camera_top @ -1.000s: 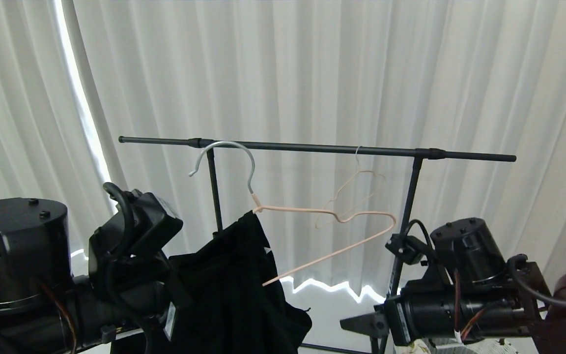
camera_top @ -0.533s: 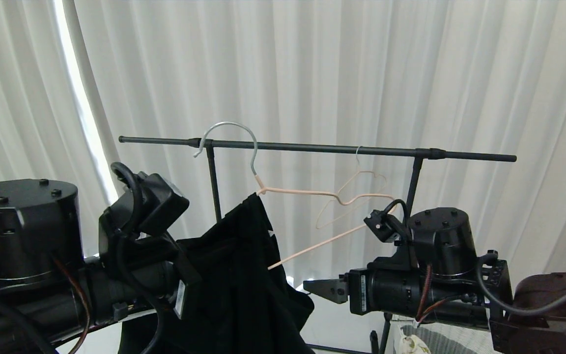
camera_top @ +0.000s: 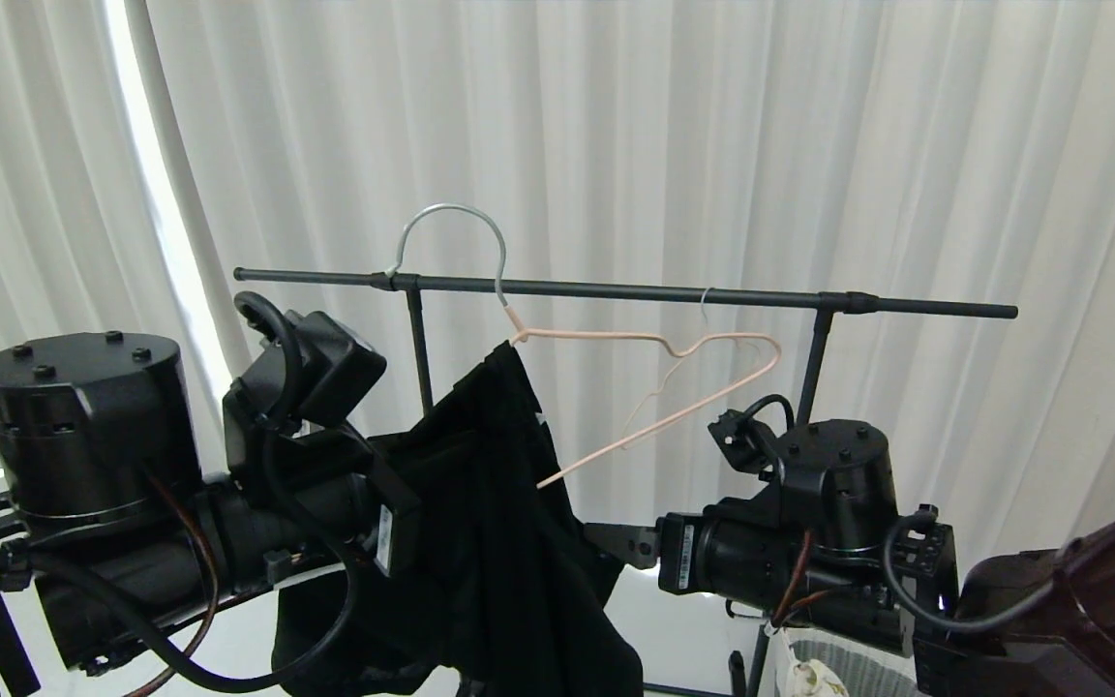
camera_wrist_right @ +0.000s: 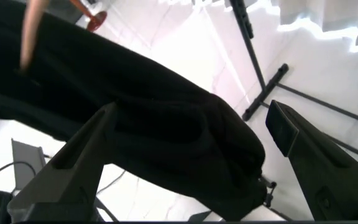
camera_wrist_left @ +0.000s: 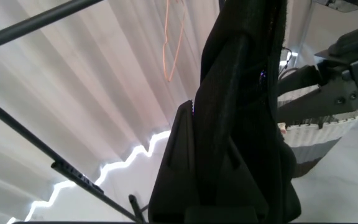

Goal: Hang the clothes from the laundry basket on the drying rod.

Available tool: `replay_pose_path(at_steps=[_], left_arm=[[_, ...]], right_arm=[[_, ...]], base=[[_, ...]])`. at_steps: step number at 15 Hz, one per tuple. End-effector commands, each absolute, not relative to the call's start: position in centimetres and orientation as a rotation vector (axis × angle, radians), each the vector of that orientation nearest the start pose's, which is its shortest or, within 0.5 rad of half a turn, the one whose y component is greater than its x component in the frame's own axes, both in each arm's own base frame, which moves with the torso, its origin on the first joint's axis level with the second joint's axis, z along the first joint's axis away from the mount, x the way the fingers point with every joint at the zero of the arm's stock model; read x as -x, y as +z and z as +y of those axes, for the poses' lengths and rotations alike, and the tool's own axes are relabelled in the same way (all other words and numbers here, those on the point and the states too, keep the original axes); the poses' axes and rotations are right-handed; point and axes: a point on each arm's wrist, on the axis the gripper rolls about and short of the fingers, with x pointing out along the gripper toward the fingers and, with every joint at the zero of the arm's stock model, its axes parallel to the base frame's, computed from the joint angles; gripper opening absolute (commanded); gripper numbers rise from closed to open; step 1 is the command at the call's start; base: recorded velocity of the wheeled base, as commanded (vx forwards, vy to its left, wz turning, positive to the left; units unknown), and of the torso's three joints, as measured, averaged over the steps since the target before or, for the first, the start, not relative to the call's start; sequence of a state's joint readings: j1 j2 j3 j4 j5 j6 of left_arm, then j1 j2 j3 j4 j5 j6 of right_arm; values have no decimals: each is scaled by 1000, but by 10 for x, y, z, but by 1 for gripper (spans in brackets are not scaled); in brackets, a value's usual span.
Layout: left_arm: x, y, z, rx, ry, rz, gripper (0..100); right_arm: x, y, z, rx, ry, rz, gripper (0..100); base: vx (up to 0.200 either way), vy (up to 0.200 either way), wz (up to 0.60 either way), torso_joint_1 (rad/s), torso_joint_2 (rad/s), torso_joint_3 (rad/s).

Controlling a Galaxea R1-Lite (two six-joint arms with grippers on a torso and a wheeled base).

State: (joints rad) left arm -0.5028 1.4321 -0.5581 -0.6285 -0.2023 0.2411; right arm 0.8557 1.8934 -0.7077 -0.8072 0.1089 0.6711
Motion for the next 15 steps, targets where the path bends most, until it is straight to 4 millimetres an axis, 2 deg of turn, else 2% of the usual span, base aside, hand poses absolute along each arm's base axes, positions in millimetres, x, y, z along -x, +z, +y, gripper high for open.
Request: replay_pose_path(at_steps=[1, 10, 15], left_arm=[[-198, 185, -114, -268, -730, 168, 0], [-200, 189, -116, -265, -729, 146, 0], [-201, 188, -113, -264, -716, 151, 0]], right_arm=[[-213, 107, 249, -464, 766, 679, 100], [-214, 81, 256, -420, 706, 733, 100], [-217, 71, 246, -397, 609, 734, 100]], base=[[0, 0, 0, 0, 0, 0], [0, 0, 0, 0, 0, 0], [0, 0, 0, 0, 0, 0]])
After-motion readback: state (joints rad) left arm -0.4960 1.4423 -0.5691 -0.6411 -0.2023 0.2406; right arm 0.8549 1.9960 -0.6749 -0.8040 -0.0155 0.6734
